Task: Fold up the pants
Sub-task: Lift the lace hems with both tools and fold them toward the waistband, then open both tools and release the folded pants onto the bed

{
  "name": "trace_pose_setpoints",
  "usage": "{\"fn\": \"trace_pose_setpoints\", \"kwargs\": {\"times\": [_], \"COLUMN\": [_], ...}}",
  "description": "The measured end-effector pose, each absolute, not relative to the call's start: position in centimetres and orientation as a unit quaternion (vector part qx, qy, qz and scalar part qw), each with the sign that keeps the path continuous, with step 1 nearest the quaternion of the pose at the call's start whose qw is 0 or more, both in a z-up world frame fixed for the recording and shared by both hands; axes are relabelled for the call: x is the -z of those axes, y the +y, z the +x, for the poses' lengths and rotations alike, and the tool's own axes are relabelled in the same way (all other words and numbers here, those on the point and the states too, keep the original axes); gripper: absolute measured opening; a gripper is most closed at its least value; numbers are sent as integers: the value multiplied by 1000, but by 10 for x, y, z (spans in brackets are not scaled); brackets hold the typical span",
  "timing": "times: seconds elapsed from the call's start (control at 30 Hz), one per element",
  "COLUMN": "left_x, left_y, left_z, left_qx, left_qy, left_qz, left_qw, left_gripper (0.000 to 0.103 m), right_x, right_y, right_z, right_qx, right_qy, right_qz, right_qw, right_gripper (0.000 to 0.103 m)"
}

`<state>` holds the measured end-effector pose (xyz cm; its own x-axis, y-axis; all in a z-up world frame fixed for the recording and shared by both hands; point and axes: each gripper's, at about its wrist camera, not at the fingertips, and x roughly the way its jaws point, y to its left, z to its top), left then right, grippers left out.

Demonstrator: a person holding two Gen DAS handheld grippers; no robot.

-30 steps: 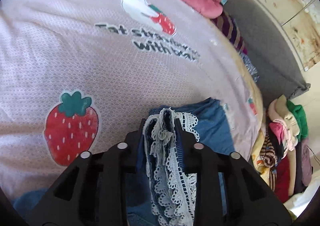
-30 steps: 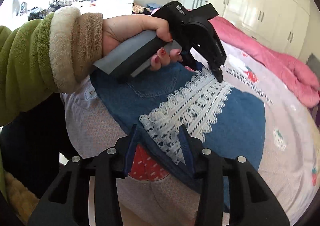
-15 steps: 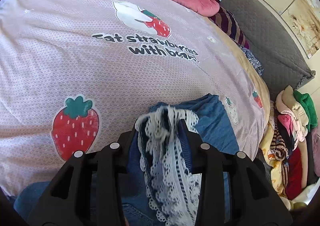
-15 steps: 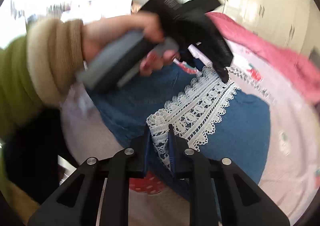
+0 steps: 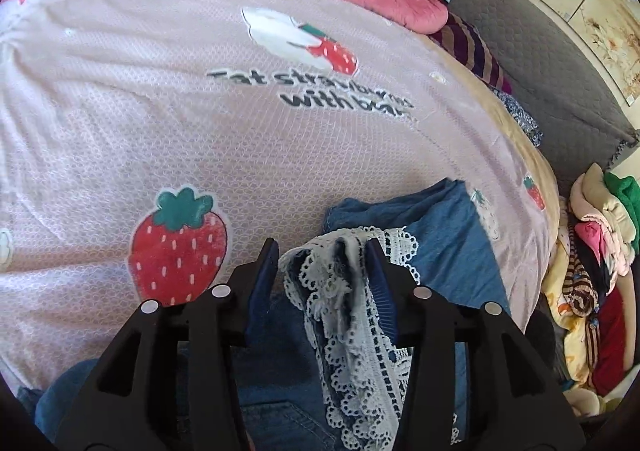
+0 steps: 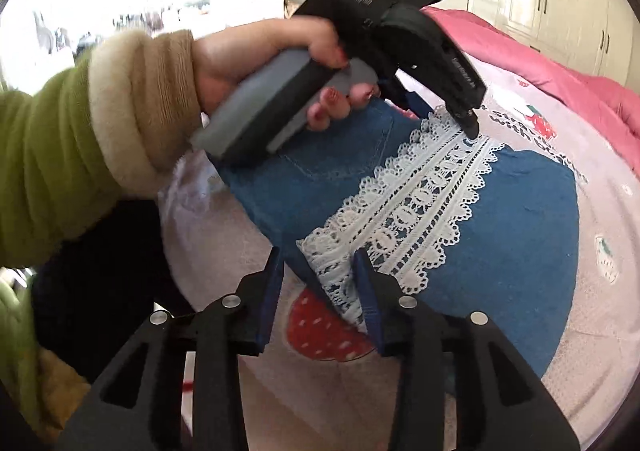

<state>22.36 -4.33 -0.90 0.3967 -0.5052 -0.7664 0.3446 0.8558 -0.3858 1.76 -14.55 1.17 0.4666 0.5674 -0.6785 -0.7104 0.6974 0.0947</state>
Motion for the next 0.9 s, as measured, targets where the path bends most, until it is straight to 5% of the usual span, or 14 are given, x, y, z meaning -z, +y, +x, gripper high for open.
{"fn": "trace_pose_setpoints", "kwargs": {"times": [0.27, 0.9], "left_x": [-21, -40], "left_y": [-31, -15], "left_z": [205, 149], "left_qx": [226, 195], "left_qy": [441, 405], "left_qz": [-68, -46], "left_qw": [866, 892], "left_gripper": [48, 73], "right_x": [-41, 17], "right_y": [-174, -142], "right_z": [28, 48], "right_qx": [-337, -291], "right_qy": [309, 396], "right_qz": [-29, -51], "right_qw": [889, 869], "right_gripper": [37, 38]}}
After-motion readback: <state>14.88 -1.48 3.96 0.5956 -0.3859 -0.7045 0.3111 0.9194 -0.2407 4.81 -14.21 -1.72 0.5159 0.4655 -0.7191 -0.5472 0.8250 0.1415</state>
